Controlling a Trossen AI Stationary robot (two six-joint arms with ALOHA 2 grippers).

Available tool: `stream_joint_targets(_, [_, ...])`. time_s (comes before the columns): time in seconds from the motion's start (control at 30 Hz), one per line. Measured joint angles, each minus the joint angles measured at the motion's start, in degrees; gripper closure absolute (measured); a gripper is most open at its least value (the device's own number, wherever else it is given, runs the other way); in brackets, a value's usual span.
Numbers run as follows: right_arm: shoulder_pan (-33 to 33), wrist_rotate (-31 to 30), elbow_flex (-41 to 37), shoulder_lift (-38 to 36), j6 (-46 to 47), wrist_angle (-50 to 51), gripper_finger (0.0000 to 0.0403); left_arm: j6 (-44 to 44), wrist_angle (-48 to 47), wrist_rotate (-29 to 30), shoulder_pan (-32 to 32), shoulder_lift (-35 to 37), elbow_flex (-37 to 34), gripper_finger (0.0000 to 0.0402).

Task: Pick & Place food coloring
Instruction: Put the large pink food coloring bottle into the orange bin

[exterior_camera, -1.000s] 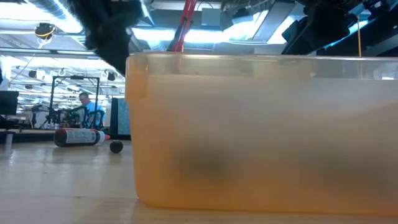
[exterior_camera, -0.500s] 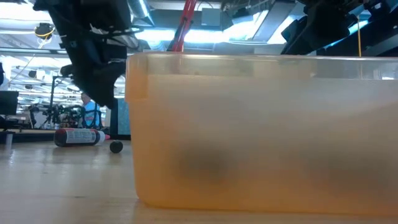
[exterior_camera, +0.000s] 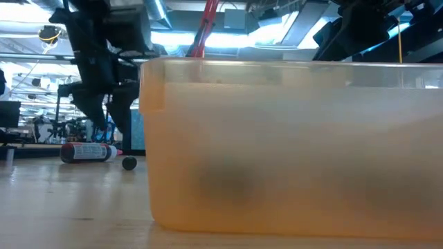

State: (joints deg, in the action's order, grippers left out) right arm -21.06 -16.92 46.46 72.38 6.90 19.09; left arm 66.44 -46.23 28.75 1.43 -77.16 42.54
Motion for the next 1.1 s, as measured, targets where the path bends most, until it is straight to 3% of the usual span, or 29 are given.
stream_joint_targets(0.33, [0.0,0.02,0.0,0.0,-0.02,0.04,0.0304,0.16,-0.06,-8.86,-0.65,-11.54,0.0,0.0165])
stream_joint_targets(0.5, [0.0,0.02,0.0,0.0,-0.04,0.04,0.0304,0.54,-0.16,-10.38,-1.45,-14.45,0.37,0.0188])
stream_joint_targets(0.67, [0.0,0.02,0.0,0.0,-0.07,0.04,0.0304,0.54,0.01,-10.15,-4.71,-13.4,0.18,0.0242])
stream_joint_targets(0.83, [0.0,0.02,0.0,0.0,-1.14,0.02,0.0304,0.37,-0.23,-13.53,-9.13,-11.61,0.63,0.029])
stream_joint_targets(1.1, [0.0,0.04,0.0,0.16,-9.61,-6.81,0.0304,-1.21,7.8,-11.52,-19.42,-6.56,3.06,0.0285])
